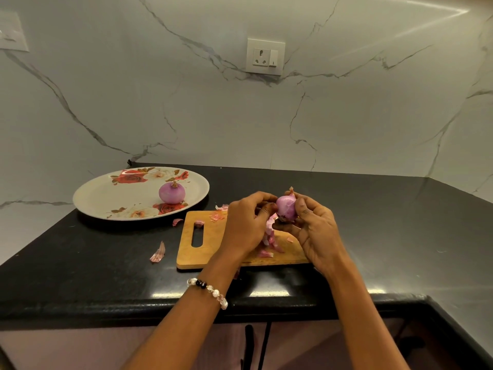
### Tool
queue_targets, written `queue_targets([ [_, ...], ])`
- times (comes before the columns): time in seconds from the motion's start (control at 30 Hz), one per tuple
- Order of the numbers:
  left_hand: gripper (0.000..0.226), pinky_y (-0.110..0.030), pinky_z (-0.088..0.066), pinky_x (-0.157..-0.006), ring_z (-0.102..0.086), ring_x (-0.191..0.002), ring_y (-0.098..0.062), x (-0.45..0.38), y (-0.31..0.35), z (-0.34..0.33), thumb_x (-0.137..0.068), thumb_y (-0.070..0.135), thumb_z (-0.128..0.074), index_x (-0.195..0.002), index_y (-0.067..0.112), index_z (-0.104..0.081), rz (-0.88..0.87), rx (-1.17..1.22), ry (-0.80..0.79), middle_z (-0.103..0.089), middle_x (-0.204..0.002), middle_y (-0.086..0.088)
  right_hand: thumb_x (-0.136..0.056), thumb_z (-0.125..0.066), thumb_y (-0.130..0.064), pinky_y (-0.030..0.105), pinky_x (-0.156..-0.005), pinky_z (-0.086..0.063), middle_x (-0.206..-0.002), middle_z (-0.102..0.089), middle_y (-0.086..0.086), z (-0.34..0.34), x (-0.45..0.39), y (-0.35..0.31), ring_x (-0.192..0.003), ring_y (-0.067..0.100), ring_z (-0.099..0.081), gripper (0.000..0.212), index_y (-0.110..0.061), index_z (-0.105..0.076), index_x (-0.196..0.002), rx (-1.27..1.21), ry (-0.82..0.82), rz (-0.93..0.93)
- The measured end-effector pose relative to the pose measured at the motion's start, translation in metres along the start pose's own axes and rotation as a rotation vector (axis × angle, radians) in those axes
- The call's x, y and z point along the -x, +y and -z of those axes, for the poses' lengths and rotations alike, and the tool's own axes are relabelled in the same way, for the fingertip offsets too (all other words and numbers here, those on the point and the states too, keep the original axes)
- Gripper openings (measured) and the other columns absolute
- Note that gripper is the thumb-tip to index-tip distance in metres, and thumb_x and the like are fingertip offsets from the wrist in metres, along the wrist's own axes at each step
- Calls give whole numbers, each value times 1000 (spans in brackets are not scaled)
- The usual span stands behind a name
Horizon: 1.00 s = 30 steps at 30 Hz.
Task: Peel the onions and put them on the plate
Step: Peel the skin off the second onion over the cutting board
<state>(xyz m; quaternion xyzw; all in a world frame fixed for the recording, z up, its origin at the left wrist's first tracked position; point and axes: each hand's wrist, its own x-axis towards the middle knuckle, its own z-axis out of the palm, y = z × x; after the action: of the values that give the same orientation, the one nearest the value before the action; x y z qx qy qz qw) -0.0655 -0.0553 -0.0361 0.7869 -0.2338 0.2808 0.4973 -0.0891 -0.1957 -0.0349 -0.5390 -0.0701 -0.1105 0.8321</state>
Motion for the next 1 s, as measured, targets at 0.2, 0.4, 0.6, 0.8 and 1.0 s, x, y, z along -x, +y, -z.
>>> queue_targets([
  [0.2, 24, -8, -46, -76, -60, -85, -6, 1, 0, 0, -92, 16, -60, -114, 11, -68, 34, -41, -12, -71, -105, -6, -99, -48, -11, 38, -75, -62, -113, -67, 17, 2, 0, 2, -95, 27, -73, 22, -8, -63, -113, 61, -7, 20],
  [0.4, 24, -2, -43, -72, -59, -84, -5, 1, 2, 1, -91, 19, -62, -112, 10, -69, 56, -39, 3, -71, -103, -6, -98, -48, -11, 37, -74, -62, -104, -71, 9, 2, -1, 1, -95, 25, -73, 21, -9, -64, -111, 29, -26, 26],
  [0.6, 17, -6, -48, -67, -61, -72, -7, 0, 1, 2, -85, 17, -68, -100, 9, -72, 91, -55, 30, -72, -89, -5, -83, -59, -22, 40, -77, -62, -116, -65, 18, 0, 0, 1, -100, 28, -71, 41, -3, -60, -120, 74, -74, -4],
  [0.8, 14, -3, -46, -63, -59, -68, 0, 1, 4, 4, -83, 13, -69, -97, 11, -72, 94, -15, 52, -68, -83, 2, -85, -57, -20, 38, -75, -62, -119, -65, 23, -1, 1, 0, -100, 31, -71, 44, 2, -58, -123, 18, -78, -25],
  [1.0, 15, -4, -47, -69, -61, -78, 0, 0, 5, 5, -86, 12, -65, -100, 16, -71, 120, 62, 7, -65, -84, 9, -100, -45, -14, 33, -66, -62, -101, -72, 20, -1, 3, -5, -87, 31, -73, 29, 5, -62, -111, -112, -32, -72],
])
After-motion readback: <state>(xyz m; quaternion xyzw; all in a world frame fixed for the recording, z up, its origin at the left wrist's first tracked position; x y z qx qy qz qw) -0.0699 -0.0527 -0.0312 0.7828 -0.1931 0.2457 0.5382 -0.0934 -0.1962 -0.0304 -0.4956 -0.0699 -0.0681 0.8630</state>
